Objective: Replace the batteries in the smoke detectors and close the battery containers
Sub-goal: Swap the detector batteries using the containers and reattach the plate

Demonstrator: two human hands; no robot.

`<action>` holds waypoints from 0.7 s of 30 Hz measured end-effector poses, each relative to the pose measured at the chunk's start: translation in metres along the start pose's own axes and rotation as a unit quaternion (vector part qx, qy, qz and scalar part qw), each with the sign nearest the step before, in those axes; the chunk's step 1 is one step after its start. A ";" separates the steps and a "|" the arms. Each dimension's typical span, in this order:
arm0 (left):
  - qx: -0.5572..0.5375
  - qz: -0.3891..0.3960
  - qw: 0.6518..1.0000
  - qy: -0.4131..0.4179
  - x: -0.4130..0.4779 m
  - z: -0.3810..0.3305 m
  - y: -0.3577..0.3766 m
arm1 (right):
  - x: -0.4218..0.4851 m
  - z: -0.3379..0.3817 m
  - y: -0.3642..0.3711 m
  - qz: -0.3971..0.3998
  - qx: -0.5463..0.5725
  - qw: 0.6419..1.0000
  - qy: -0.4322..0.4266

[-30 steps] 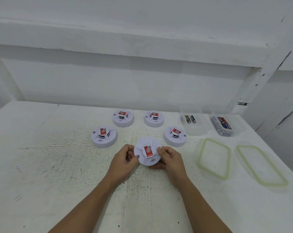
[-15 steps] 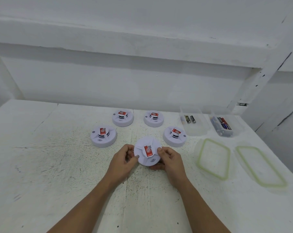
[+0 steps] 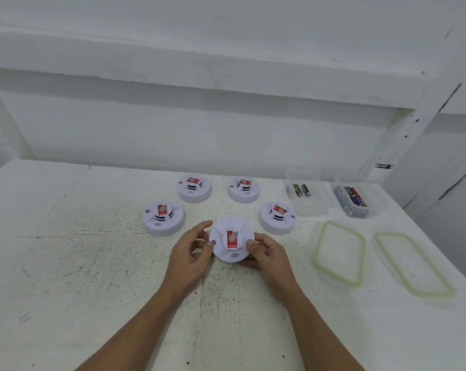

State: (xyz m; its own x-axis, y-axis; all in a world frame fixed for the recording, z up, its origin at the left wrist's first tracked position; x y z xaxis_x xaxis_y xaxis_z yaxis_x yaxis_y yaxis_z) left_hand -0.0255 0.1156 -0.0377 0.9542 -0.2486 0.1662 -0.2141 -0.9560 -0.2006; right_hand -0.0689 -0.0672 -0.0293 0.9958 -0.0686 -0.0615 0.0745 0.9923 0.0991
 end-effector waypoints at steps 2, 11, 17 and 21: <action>0.003 0.004 1.000 0.003 0.001 0.003 -0.001 | 0.000 0.001 0.001 0.007 0.001 1.000 -0.002; 0.014 -0.016 1.000 0.018 0.001 0.000 -0.001 | 0.000 0.003 0.002 0.022 0.005 1.000 -0.005; 0.010 -0.013 1.000 0.010 0.002 0.003 -0.001 | 0.000 0.003 0.001 0.019 0.007 1.000 -0.006; 0.004 -0.014 1.000 0.003 0.002 0.004 -0.001 | 0.001 0.002 0.001 0.018 0.000 1.000 -0.006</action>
State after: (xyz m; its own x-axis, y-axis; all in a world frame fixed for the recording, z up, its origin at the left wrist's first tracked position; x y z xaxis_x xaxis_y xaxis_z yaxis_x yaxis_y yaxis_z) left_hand -0.0230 0.1165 -0.0410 0.9585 -0.2232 0.1774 -0.1860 -0.9611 -0.2041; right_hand -0.0680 -0.0665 -0.0276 0.9983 -0.0342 -0.0463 0.0387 0.9942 0.1008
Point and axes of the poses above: each hand's wrist, its own x-axis towards the middle knuckle, its own y-axis out of the palm, z = x × y, the point moved 3 cm from there along x, towards the middle knuckle, and after that the axes turned 6 degrees about z, right-handed, at the moved point
